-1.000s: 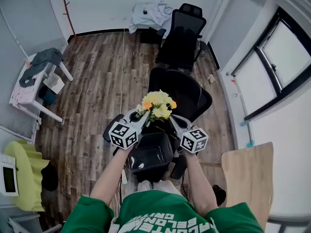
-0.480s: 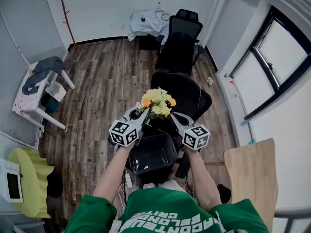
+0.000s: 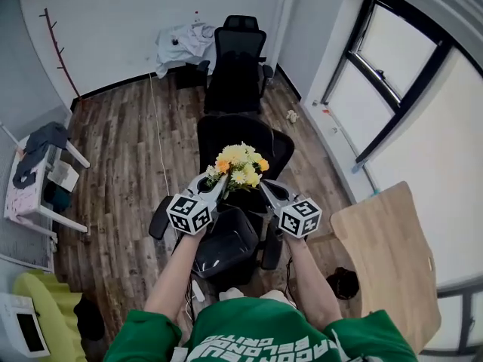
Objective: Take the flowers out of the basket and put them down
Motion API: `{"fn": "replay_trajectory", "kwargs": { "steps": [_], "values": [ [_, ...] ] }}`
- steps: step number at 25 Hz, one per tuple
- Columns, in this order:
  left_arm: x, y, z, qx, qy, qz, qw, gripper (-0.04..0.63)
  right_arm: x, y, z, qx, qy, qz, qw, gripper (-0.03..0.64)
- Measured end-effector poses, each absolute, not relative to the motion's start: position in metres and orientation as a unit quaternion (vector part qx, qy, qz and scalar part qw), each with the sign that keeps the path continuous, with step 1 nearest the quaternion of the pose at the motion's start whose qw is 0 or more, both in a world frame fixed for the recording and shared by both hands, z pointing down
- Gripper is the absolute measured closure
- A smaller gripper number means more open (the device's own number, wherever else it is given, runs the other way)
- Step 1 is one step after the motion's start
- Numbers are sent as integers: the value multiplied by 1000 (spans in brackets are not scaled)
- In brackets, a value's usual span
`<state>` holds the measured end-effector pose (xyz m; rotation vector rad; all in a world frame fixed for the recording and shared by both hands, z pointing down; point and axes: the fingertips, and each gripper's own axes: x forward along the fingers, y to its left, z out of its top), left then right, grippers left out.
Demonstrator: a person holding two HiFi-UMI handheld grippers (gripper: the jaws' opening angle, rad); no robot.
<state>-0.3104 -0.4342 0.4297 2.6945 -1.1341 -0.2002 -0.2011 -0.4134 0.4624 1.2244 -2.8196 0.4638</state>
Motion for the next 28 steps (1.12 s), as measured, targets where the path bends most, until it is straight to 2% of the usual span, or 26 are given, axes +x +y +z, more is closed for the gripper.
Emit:
{"fn": "replay_trajectory", "kwargs": {
  "steps": [11, 19, 28],
  "values": [
    [-132, -392, 418, 953, -275, -61, 110, 529, -14, -344, 443, 503, -854, 133, -15, 611],
    [16, -325, 418, 975, -184, -44, 114, 529, 120, -253, 448, 580, -803, 132, -30, 611],
    [139, -242, 419, 990, -97, -24, 104, 529, 249, -140, 457, 657, -741, 133, -36, 611]
  ]
}}
